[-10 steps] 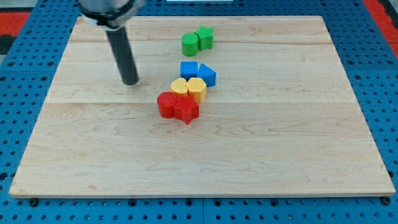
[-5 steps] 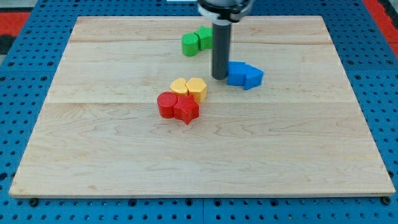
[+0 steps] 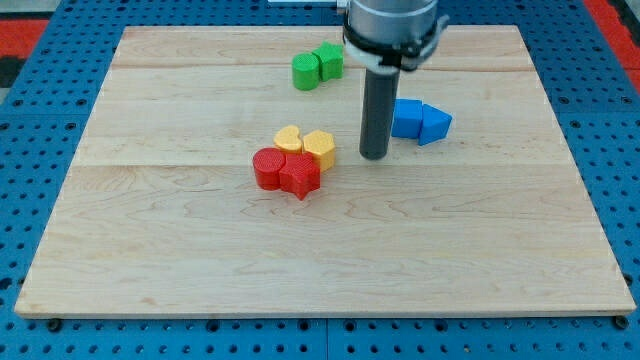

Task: Separate the blue blocks and yellow blocks from red blocks

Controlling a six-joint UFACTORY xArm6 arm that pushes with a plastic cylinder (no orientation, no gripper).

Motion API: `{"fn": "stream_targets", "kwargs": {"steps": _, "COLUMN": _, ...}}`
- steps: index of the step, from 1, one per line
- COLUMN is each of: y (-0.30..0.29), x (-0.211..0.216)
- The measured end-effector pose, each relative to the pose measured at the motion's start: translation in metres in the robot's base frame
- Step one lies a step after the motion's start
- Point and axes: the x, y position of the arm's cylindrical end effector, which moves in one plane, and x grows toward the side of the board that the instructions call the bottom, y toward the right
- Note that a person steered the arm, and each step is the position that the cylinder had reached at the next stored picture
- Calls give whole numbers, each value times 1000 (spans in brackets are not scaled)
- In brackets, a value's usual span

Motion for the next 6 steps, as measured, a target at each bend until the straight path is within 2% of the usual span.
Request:
{"fn": "stream_targets", "kwargs": {"steps": 1, "y": -38, "x": 10}}
{"fn": "stream_targets", "kwargs": {"steps": 2, "y": -43, "x": 1}}
{"fn": "stream_targets", "kwargs": {"steps": 3, "y": -40, "x": -8}}
{"fn": "stream_targets", "kwargs": {"steps": 4, "y": -12, "x": -8}}
{"fn": "stream_targets", "kwargs": {"steps": 6, "y": -8, "x": -30}}
